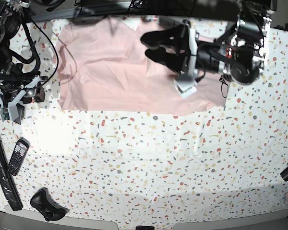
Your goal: Fold the T-shirt properly
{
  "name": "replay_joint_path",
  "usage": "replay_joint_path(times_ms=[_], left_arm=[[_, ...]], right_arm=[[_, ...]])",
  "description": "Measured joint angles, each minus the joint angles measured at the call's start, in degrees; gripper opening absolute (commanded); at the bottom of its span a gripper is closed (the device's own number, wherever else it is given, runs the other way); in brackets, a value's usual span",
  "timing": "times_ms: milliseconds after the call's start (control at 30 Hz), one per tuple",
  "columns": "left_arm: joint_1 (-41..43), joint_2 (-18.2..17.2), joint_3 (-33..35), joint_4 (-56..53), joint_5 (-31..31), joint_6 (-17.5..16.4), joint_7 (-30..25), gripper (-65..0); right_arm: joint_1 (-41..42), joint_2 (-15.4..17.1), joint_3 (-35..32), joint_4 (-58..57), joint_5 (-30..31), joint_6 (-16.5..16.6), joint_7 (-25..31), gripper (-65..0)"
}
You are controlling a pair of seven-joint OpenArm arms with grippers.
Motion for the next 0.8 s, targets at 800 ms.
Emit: replay_joint_path(times_ms=[800], left_arm=[[-3.8, -2.9, 0.0, -20.8, 70.9, 13.9, -53.5, -37.1]], right_arm=[[0.0, 0.0, 0.0, 0.0, 2.7, 0.0, -0.1, -40.4]])
